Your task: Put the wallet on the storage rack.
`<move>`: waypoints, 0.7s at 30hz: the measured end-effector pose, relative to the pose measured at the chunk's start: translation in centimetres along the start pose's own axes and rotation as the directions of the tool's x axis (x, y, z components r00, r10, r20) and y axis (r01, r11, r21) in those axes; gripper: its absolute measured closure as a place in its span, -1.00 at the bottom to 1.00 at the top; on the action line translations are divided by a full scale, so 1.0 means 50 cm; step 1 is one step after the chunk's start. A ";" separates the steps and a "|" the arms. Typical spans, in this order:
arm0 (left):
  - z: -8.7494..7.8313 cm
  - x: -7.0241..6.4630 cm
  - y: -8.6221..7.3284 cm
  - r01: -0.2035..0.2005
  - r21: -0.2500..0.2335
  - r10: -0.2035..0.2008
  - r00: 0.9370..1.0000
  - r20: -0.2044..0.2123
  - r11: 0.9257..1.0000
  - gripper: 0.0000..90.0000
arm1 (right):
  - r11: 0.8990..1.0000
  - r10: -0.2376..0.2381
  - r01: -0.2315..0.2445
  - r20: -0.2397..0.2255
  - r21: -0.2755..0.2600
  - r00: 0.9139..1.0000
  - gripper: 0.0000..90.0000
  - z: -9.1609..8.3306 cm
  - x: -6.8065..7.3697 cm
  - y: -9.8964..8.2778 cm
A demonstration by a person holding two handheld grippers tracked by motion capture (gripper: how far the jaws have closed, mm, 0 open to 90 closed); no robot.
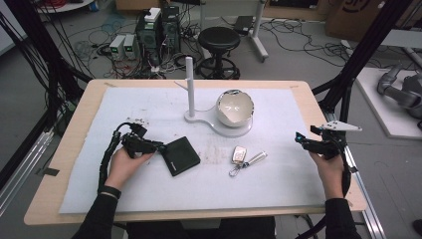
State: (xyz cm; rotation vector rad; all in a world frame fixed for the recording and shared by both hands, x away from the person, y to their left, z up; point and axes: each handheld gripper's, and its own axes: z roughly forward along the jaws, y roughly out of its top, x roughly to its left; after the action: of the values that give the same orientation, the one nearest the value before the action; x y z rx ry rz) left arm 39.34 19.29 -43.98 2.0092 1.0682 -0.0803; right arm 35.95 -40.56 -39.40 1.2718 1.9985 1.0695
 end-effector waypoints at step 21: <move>-0.049 -0.129 0.058 -0.248 -0.175 0.246 0.969 -0.033 0.953 0.81 | 0.999 0.004 -0.004 0.006 -0.036 1.000 -0.32 -0.014 -0.002 0.006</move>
State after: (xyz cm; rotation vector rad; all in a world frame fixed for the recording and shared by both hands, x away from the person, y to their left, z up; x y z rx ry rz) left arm 36.55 15.96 -37.88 1.9640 0.7926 0.1541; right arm 35.62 -40.83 -38.75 1.2590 1.9642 1.0977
